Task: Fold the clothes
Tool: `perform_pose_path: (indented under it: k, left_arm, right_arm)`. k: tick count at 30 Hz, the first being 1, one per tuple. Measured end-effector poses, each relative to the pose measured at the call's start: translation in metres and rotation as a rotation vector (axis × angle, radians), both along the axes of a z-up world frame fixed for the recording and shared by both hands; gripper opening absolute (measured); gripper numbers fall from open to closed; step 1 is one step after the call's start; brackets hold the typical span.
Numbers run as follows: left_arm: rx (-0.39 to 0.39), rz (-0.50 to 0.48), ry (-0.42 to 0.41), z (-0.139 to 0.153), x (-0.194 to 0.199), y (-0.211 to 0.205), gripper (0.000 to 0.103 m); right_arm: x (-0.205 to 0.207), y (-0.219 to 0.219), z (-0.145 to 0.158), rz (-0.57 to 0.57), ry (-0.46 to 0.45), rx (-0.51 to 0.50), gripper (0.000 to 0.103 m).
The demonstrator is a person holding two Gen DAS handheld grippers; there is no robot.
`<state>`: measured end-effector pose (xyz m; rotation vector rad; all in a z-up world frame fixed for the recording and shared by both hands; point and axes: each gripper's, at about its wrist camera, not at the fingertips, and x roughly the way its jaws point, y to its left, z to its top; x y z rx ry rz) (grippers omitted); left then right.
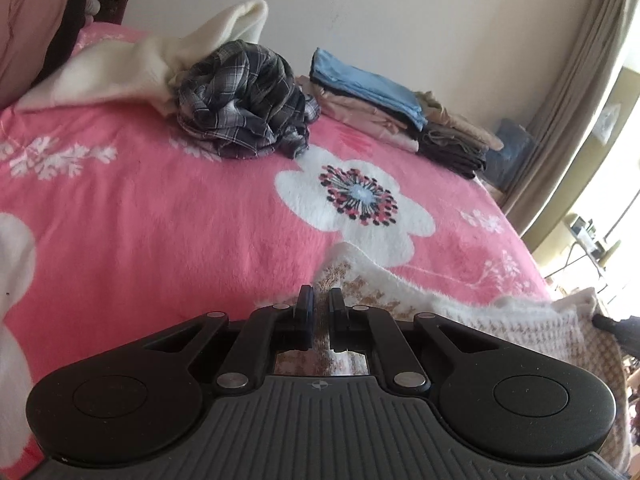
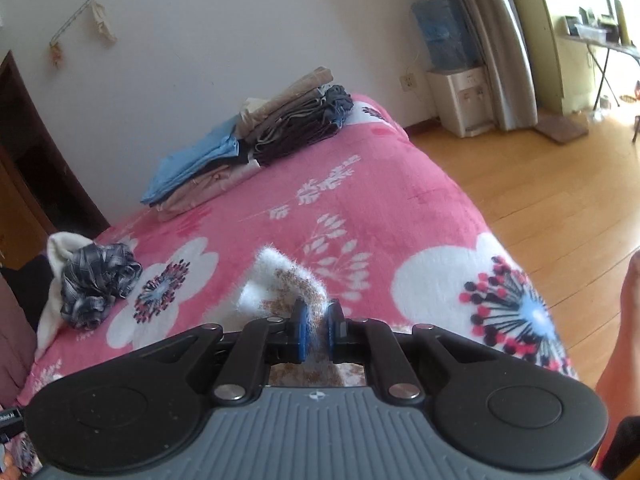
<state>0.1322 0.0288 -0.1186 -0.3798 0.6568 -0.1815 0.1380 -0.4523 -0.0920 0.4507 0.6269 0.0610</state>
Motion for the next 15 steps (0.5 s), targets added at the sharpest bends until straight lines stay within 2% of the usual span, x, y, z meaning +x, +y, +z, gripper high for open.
perform_pose_path:
  k: [5,7,8,11,14,15]
  left_arm:
    - [-0.004,-0.001,-0.088,0.011,-0.007,-0.001,0.005]
    - [0.011,-0.007,-0.075,0.007,-0.003,-0.004,0.005]
    - [0.028,-0.012,-0.054,0.002,0.001,-0.006,0.005]
    - [0.073,-0.035,0.021,-0.012,0.012,-0.012,0.007]
    - [0.063,-0.035,0.059,-0.02,0.017,-0.009,0.014]
    - [0.044,-0.023,0.061,-0.019,0.016,-0.005,0.019]
  right_arm:
    - [-0.011,-0.004,0.005,-0.029,-0.079,0.043,0.01]
    - [-0.014,-0.007,0.002,-0.045,-0.09,0.064,0.01]
    - [-0.013,-0.009,-0.003,-0.05,-0.076,0.069,0.01]
    - [0.003,-0.017,-0.029,-0.052,0.056,0.079,0.012]
    - [0.014,-0.027,-0.041,-0.073,0.147,0.115,0.025]
    - [0.012,-0.03,-0.037,-0.087,0.15,0.131,0.034]
